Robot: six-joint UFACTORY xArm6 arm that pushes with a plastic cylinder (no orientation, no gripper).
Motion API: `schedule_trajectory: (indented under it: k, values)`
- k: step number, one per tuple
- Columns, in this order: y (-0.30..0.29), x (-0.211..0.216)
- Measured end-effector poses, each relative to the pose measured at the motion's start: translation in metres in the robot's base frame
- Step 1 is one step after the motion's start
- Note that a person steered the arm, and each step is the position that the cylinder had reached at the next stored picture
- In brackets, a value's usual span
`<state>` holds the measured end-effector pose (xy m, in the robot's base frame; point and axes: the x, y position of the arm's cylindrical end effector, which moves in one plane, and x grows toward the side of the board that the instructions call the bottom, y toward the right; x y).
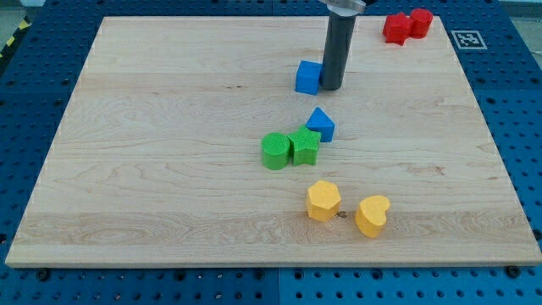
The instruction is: Move your arm to the right of the heart
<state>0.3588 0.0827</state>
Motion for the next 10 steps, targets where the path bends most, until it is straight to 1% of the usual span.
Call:
schedule_trajectory:
  k: [2, 3, 4, 5, 6, 9, 10]
  values:
    - [0.0, 0.0]
    - [0.0, 0.009]
    - [0.019, 0.053]
    - [0.076, 0.09]
    - [0.105, 0.127]
    - [0.106, 0.133]
    - [0.106, 0.151]
